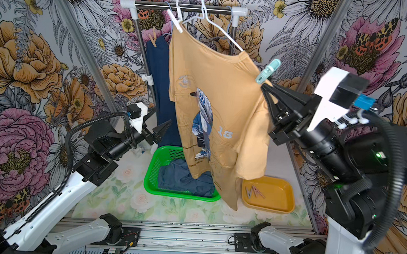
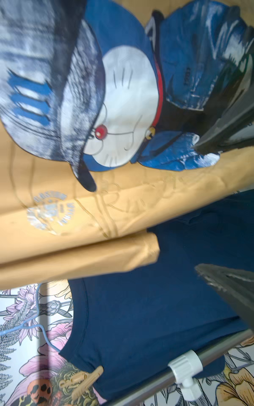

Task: Remove the clothespins securing t-shirts to the hanger
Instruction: Pick up the hanger from the clothes rail.

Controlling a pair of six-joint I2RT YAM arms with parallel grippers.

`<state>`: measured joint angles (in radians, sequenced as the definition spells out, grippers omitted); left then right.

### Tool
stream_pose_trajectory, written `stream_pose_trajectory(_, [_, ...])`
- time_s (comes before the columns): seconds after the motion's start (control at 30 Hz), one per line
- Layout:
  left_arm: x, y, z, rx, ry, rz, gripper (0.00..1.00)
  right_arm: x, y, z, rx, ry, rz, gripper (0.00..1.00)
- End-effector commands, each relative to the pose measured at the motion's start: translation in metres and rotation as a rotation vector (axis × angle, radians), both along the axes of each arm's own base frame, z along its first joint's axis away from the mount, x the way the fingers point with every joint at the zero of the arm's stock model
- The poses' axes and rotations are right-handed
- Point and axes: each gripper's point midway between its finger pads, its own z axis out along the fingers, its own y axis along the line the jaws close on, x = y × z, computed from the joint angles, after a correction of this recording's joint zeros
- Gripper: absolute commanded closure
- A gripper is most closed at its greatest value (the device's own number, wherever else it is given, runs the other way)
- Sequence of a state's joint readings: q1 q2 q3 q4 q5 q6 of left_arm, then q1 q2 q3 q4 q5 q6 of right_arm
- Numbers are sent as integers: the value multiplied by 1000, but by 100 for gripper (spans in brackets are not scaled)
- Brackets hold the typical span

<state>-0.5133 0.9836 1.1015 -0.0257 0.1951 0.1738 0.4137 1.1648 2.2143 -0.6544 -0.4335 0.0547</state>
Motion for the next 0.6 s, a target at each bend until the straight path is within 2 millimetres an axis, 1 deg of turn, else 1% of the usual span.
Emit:
stream_pose_trajectory(0.0, [0, 19, -12, 9, 31, 61, 19, -11, 10, 17, 26, -66, 91, 100])
stream_pose_trajectory(0.13, [-1, 37, -16, -4, 42, 110, 19, 6, 27, 0, -18, -30, 147, 100])
stream_pose_trajectory(0.23, [-2, 43, -19, -6, 46, 119, 20, 18, 37, -14, -40, 10, 173, 100])
stream_pose_trajectory(0.3, [-2, 44, -20, -3, 50, 118, 19, 21, 42, -22, -50, 32, 205, 100])
stream_pose_trajectory(0.4, [-2, 44, -21, 1, 50, 119, 19, 25, 50, -40, -31, 61, 260, 100])
stream_pose_trajectory(0.5, [-1, 42, -19, -5, 49, 113, 19, 37, 53, -64, 1, 112, 266, 100])
stream_pose_trajectory(0.57, [0, 41, -16, -12, 49, 105, 19, 42, 59, -83, 25, 132, 304, 100])
